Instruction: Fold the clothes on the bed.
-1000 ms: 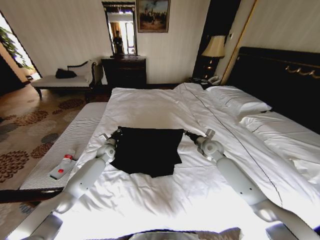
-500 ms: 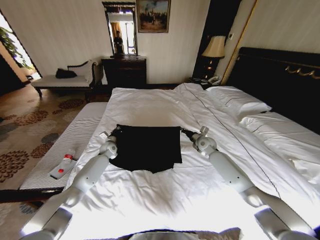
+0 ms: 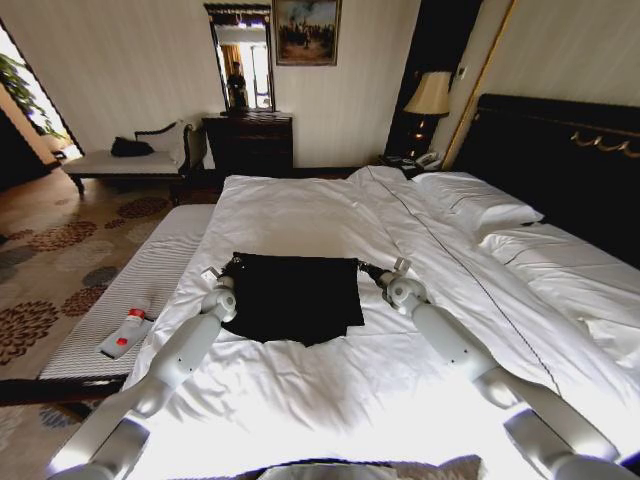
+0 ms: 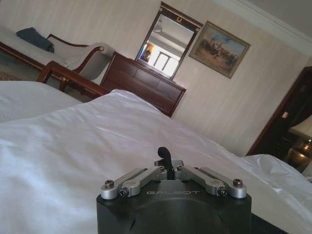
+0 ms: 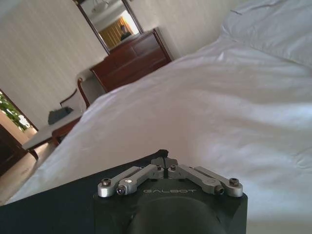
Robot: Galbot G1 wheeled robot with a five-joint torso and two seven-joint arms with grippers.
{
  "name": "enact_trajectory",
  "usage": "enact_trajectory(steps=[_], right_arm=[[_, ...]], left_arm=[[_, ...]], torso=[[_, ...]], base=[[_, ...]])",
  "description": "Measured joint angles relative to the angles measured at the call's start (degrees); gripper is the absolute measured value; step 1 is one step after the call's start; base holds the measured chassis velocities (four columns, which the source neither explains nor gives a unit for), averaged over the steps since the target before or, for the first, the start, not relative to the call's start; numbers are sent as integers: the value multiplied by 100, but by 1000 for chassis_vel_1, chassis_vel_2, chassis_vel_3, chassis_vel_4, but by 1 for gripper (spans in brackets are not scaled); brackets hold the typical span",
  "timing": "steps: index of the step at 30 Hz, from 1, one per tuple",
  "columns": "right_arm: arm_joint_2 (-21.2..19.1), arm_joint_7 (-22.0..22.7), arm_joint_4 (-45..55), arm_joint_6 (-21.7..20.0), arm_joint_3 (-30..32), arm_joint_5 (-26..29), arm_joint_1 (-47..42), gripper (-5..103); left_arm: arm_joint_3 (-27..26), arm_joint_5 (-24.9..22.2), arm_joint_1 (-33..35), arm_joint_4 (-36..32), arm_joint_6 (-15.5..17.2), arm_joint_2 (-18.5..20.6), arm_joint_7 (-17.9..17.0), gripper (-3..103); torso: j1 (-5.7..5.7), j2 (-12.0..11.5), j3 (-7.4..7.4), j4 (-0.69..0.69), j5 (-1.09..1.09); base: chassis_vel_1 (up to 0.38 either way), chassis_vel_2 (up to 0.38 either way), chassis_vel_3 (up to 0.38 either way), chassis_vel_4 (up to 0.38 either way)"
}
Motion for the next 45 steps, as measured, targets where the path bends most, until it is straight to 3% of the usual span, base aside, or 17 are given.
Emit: enact_trajectory(steps=[5, 14, 18, 24, 31, 45], right_arm=[[-150, 21, 801, 127, 410, -251, -679, 0], [-183, 8, 1650, 306, 790, -828, -1835, 0], [-198, 14, 1930, 338, 869, -946, -2101, 0], [-234, 22, 2343, 401, 1076, -1168, -2631, 0], [-240, -12, 2675, 483, 1292, -1441, -3311, 0], [-154, -109, 2790, 689, 1362, -1901, -4060, 0]], left_arm=[[103, 245, 436, -563, -290, 354, 482, 2], [-99, 527, 1344, -1528, -585, 698, 602, 2], [-291, 531, 1697, -1819, -600, 825, 608, 2], [-573, 568, 2383, -2136, -721, 1166, 936, 2], [-690, 749, 2898, -2156, -943, 1295, 1253, 2], [-775, 839, 2968, -1681, -1288, 1381, 1504, 2]], torso=[[-2, 1, -1, 4, -1], [-2, 1, -1, -1, -1], [-2, 1, -1, 3, -1], [-2, 1, -1, 5, -2], [-2, 1, -1, 2, 0], [-1, 0, 0, 3, -1]], base=[[0, 0, 0, 0], [0, 0, 0, 0], [0, 0, 0, 0], [0, 0, 0, 0], [0, 0, 0, 0], [0, 0, 0, 0]])
